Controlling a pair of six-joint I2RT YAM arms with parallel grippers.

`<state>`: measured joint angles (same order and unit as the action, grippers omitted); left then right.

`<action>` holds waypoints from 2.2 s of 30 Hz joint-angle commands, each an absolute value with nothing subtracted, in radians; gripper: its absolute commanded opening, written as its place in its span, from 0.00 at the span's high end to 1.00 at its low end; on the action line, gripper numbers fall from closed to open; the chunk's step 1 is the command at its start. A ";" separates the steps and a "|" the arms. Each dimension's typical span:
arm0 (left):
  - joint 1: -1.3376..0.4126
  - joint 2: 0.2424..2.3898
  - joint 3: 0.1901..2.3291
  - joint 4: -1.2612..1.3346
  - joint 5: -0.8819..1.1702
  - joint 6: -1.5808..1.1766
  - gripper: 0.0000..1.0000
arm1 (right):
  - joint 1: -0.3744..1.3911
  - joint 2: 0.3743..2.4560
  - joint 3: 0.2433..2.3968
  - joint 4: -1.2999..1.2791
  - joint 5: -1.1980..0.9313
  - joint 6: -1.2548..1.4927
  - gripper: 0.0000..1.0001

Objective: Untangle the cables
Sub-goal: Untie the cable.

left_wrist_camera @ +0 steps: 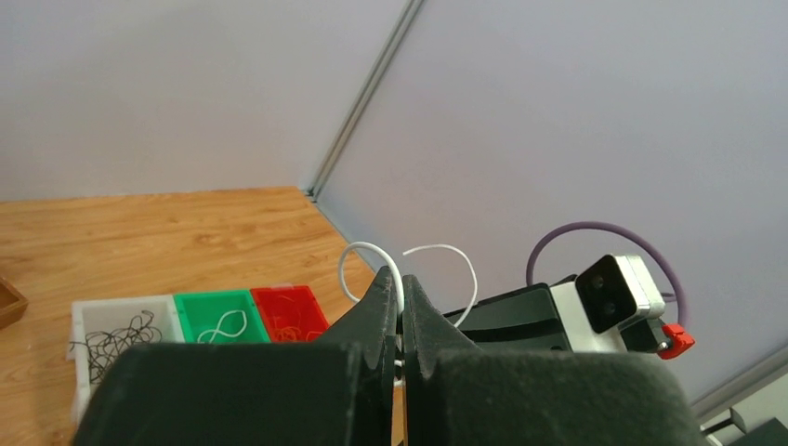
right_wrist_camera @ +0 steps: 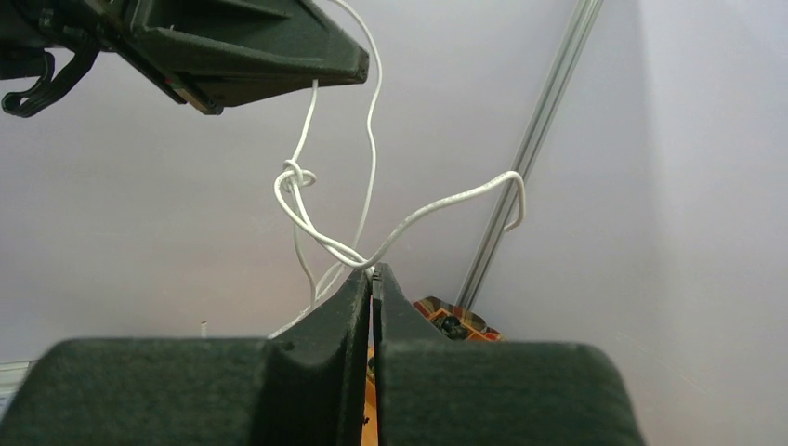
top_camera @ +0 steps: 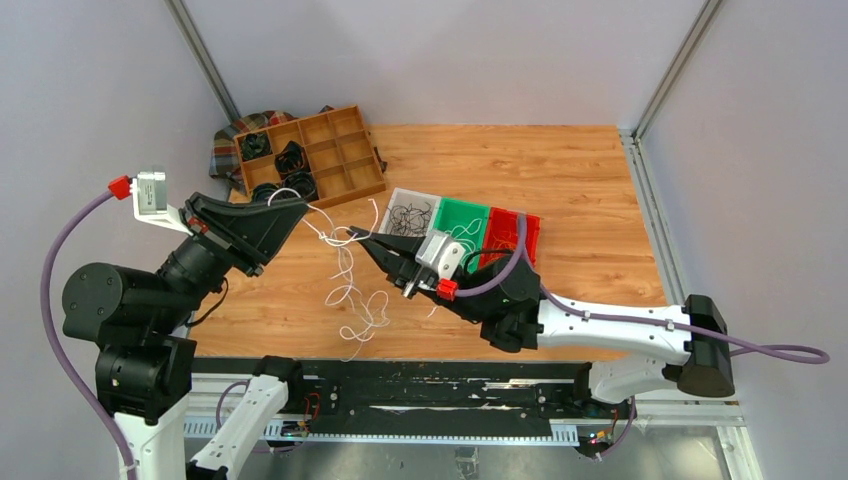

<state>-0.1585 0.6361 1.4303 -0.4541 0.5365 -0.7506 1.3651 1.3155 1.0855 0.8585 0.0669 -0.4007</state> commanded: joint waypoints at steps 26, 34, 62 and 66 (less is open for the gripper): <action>-0.152 0.640 1.473 -0.515 0.489 -0.673 0.99 | 1.329 1.057 0.955 0.911 0.275 -0.320 0.99; -0.152 0.644 1.473 -0.513 0.489 -0.673 0.99 | 1.325 1.066 0.970 0.674 0.116 -0.220 0.99; -0.152 0.652 1.492 -0.508 0.502 -0.674 1.00 | 1.331 1.162 1.338 -0.002 -0.146 -0.727 0.36; -0.152 0.653 1.496 -0.515 0.502 -0.669 0.99 | 1.369 1.207 1.367 -0.028 -0.057 -0.951 0.35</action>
